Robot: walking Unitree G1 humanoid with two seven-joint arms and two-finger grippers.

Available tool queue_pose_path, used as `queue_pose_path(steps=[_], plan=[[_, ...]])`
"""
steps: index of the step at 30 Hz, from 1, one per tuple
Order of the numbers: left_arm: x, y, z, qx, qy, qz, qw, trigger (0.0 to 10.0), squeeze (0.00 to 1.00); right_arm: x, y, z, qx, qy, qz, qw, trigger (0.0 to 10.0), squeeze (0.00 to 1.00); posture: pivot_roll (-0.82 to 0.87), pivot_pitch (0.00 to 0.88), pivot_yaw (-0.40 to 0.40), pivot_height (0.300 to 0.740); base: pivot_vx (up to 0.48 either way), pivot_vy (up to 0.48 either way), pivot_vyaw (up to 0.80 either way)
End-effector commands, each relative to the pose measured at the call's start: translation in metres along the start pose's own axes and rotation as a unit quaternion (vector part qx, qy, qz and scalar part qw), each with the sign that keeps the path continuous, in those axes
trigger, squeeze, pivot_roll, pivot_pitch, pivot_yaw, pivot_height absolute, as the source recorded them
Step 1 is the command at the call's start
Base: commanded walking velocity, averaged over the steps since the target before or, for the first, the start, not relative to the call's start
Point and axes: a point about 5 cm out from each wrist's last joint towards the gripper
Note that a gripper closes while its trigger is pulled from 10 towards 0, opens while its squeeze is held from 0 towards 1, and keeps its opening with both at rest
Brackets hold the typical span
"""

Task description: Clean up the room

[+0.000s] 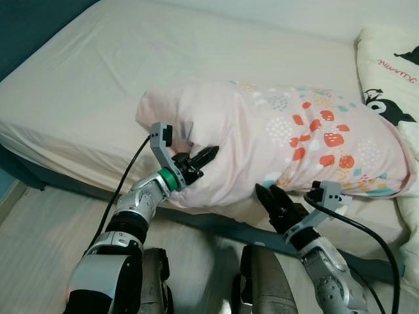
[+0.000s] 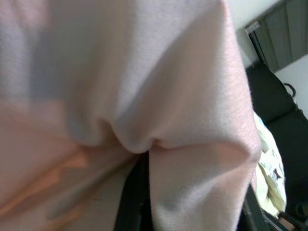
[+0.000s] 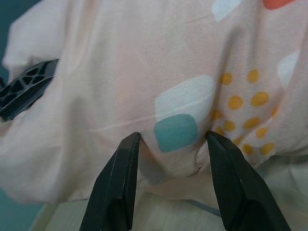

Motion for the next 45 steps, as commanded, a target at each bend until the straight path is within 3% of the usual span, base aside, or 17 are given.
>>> queue_pose_path(steps=[1,9,14,16,18,19,21,26,27,29,30,31,34,36,40,43,45], plan=[[-0.019,-0.002,0.009,-0.031,0.015,-0.039,0.999,0.0,0.0,-0.004,0.005,0.007,-0.022,-0.004,-0.008,1.0,10.0,0.0,-0.01,0.154,0.025,0.618,0.0,0.0,0.0],[-0.02,0.0,0.012,-0.053,0.014,-0.043,0.998,0.0,0.0,-0.002,0.004,0.011,-0.038,0.0,-0.003,0.999,10.0,0.0,-0.01,0.163,0.029,0.618,0.0,0.0,0.0],[-0.001,0.012,0.002,-0.065,0.031,0.003,0.997,0.0,0.0,0.003,-0.001,0.014,-0.057,0.0,0.009,0.998,10.0,0.0,-0.01,0.162,0.023,0.618,0.0,0.0,0.0],[0.017,0.027,-0.008,-0.064,0.037,0.037,0.997,0.0,0.0,0.003,-0.001,0.006,-0.018,-0.006,-0.002,1.0,10.0,0.0,-0.01,0.163,0.022,0.618,0.0,0.0,0.0],[0.017,0.027,-0.008,-0.064,0.037,0.037,0.997,0.0,0.0,0.003,-0.001,0.006,-0.018,-0.006,-0.002,1.0,10.0,0.0,-0.01,0.163,0.022,0.618,0.0,0.0,0.0],[0.034,0.052,-0.011,-0.086,0.042,0.064,0.993,0.0,0.0,0.003,0.0,0.001,0.006,-0.009,-0.009,1.0,10.0,0.0,0.0,0.165,0.018,0.618,0.0,0.0,0.0],[0.037,0.06,-0.01,-0.097,0.042,0.067,0.992,0.0,0.0,0.003,0.0,0.0,0.009,-0.01,-0.009,1.0,10.0,0.0,0.0,0.165,0.017,0.618,0.0,0.0,0.0],[0.028,0.081,0.006,-0.149,0.049,0.031,0.987,0.0,0.0,0.003,-0.001,-0.001,0.014,-0.012,-0.01,1.0,10.0,0.0,0.01,0.166,0.017,0.618,0.0,0.0,0.0],[0.017,0.094,0.019,-0.18,0.056,-0.002,0.982,0.0,0.0,0.004,-0.003,-0.004,0.025,-0.017,-0.011,1.0,10.0,0.0,0.01,0.169,0.017,0.618,0.0,0.0,0.0],[0.017,0.094,0.019,-0.18,0.056,-0.002,0.982,0.0,0.0,0.004,-0.003,-0.004,0.025,-0.017,-0.011,1.0,10.0,0.0,0.01,0.169,0.017,0.618,0.0,0.0,0.0],[0.005,0.105,0.034,-0.208,0.067,-0.034,0.975,0.0,0.0,0.005,-0.005,-0.009,0.044,-0.031,-0.01,0.999,10.0,0.0,0.02,0.17,0.017,0.618,0.0,0.0,0.0],[0.005,0.105,0.034,-0.208,0.067,-0.034,0.975,0.0,0.0,0.005,-0.005,-0.009,0.044,-0.031,-0.01,0.999,10.0,0.0,0.02,0.17,0.017,0.618,0.0,0.0,0.0],[-0.017,0.121,0.061,-0.24,0.081,-0.089,0.963,0.0,0.0,0.01,-0.006,-0.025,0.102,-0.057,-0.022,0.993,10.0,0.0,0.02,0.175,0.01,0.618,0.0,0.0,0.0],[-0.017,0.121,0.061,-0.24,0.081,-0.089,0.963,0.0,0.0,0.01,-0.006,-0.025,0.102,-0.057,-0.022,0.993,10.0,0.0,0.02,0.175,0.01,0.618,0.0,0.0,0.0],[-0.025,0.126,0.084,-0.256,0.084,-0.113,0.956,0.0,0.0,0.009,-0.006,-0.025,0.115,-0.055,-0.038,0.991,10.0,0.0,0.02,0.174,-0.003,0.618,0.0,0.0,0.0],[-0.027,0.119,0.103,-0.282,0.054,-0.126,0.95,0.0,0.0,0.01,-0.008,-0.014,0.071,-0.041,-0.025,0.996,10.0,0.0,0.02,0.174,-0.003,0.618,0.0,0.0,0.0],[-0.027,0.119,0.103,-0.282,0.054,-0.126,0.95,0.0,0.0,0.01,-0.008,-0.014,0.071,-0.041,-0.025,0.996,10.0,0.0,0.02,0.174,-0.003,0.618,0.0,0.0,0.0]])
Point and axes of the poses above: a point about 5 cm out from each wrist's last joint towards the gripper, its own y axis pointing back from the gripper into the wrist, its own x axis along the axis of the wrist's last joint, z = x × y, and after that the axes turned 14 degrees about -y, right-handed
